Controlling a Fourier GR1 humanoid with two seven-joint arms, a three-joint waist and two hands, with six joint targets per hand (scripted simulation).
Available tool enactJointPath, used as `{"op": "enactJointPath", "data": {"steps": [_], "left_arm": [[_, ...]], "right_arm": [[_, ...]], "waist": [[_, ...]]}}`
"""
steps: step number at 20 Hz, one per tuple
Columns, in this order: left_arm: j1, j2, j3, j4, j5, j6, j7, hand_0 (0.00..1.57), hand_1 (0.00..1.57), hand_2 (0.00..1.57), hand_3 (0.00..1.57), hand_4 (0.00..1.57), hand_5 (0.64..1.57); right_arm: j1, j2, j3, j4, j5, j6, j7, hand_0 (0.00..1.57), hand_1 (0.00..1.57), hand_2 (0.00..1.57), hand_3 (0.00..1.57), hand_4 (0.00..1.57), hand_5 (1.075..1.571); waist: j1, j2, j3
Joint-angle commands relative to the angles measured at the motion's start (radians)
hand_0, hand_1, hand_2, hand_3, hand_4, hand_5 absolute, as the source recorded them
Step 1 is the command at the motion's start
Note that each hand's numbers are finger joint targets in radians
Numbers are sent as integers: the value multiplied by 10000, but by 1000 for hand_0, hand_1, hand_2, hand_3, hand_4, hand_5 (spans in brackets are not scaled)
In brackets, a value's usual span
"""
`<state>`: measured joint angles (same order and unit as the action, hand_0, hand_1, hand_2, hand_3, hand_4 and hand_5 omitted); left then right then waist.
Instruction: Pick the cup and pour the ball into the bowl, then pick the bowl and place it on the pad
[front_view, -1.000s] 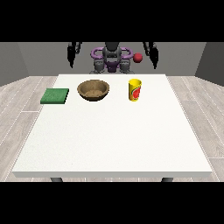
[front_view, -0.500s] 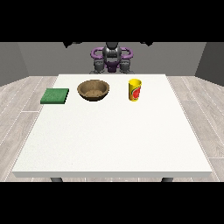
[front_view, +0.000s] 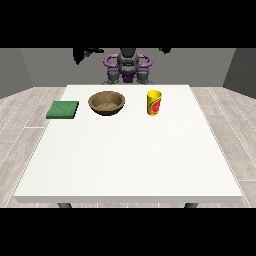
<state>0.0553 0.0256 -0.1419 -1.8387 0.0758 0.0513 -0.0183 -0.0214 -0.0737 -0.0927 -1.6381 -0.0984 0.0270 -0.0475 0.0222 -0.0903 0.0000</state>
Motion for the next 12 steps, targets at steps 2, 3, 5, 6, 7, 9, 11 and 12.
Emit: {"op": "enactJointPath", "data": {"steps": [2,3,5,6,7,9,11,12], "left_arm": [[-1531,296,701,924,-132,-198,-778,0,0,0,0,0,1376],[-1638,455,979,1176,-285,-144,-1170,0,0,0,0,0,1358],[-2082,522,1167,1848,-491,-33,-1393,0,0,0,0,0,1317],[-2273,648,1455,2187,-595,-49,-2219,0,0,0,0,0,1296],[-2391,868,1559,2140,-358,-312,-1925,0,0,0,0,0,1283],[-3252,1469,2593,3104,178,-624,-1934,0,0,0,0,0,1254],[-2824,1110,2105,3549,-367,-477,-2727,0,0,0,0,0,1252],[-3335,1364,2432,3693,-434,-284,-2487,0,0,0,0,0,1255]], "right_arm": [[-1383,168,-31,453,55,-242,-384,0,0,0,0,0,1563],[-1036,-201,-259,778,-120,368,-1129,0,0,0,0,0,1565],[-1187,-22,43,894,41,408,-1377,0,0,0,0,0,1564],[-1336,-49,1,974,256,300,-1831,0,0,0,0,0,1563],[-1707,-416,-497,1453,-125,608,-1999,0,0,0,0,0,1562],[-2050,-582,-484,1114,-268,672,-1430,0,0,0,0,0,1559],[-1673,-679,-681,2072,-265,1087,-2577,0,0,0,0,0,1561],[-1686,-711,-734,2187,-206,1057,-2719,0,0,0,0,0,1560]], "waist": [[-102,1634,-1],[-279,2024,1],[-501,2462,1],[-532,2888,-1],[-284,3102,2],[-683,3078,-3],[-606,3011,0],[-786,3196,1]]}}
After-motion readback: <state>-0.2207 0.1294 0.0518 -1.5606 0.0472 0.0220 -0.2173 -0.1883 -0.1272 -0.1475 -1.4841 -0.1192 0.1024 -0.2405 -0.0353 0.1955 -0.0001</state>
